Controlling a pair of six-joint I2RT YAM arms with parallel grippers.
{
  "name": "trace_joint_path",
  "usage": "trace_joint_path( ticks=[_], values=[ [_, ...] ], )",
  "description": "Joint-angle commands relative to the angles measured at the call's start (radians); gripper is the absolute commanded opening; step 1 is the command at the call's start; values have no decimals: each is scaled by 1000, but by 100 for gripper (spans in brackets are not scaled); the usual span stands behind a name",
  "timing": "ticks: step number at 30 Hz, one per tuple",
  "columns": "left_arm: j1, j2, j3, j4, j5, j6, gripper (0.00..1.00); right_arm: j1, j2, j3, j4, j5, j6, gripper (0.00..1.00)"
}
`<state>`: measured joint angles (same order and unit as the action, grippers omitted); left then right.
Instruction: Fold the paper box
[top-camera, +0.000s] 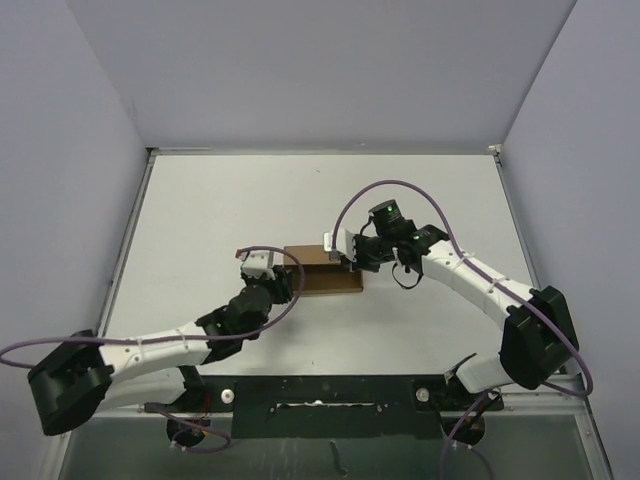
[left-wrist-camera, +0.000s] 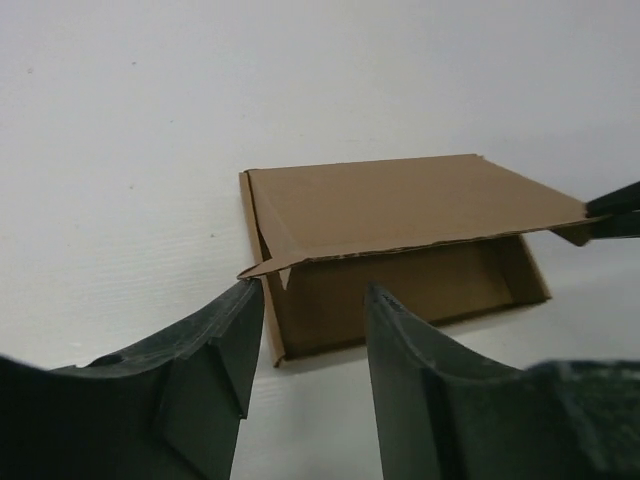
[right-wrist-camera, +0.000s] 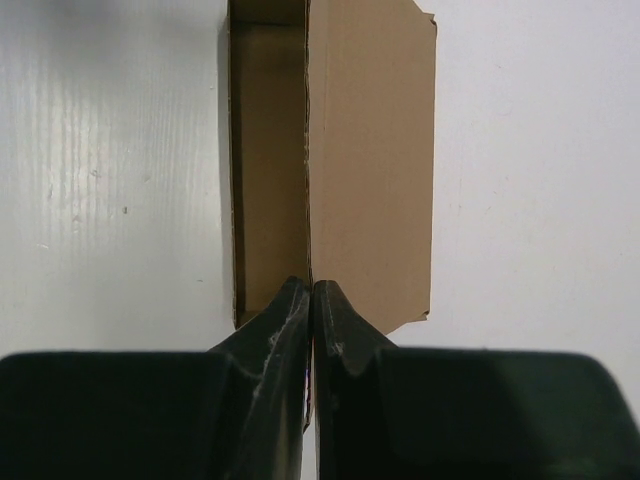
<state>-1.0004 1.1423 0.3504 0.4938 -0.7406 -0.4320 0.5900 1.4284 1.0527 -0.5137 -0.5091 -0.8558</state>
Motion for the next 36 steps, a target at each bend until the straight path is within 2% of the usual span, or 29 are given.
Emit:
trace_joint_path(
  ticks=[1, 3, 7, 11, 17, 22, 25, 32, 36],
  values=[
    [-9, -249, -8, -204, 151, -56, 48, 3, -26, -10, 27, 2, -3, 0],
    [-9, -379, -4, -320, 214, -72, 52, 4, -29, -14, 26, -2, -4, 0],
    [-6, -592, 48, -516, 304, -86, 54, -1, -30, -30, 20, -27, -15, 0],
    [0, -631, 128, -601, 314, -80, 50, -2, -23, -50, -2, -73, -40, 0],
    [67, -413, 241, -582, 398, -91, 46, -7, 3, -73, -13, -91, -62, 0],
    [301, -215, 254, -465, 675, -168, 30, -15, 42, -93, -22, -110, -85, 0],
    [424, -112, 244, -378, 827, -210, 26, -15, 66, -94, -33, -121, -93, 1],
    [443, 89, 260, -233, 929, -226, 25, -19, 114, -84, -52, -127, -100, 4],
    [442, 186, 256, -181, 967, -245, 21, -24, 129, -77, -64, -130, -103, 13]
  ],
)
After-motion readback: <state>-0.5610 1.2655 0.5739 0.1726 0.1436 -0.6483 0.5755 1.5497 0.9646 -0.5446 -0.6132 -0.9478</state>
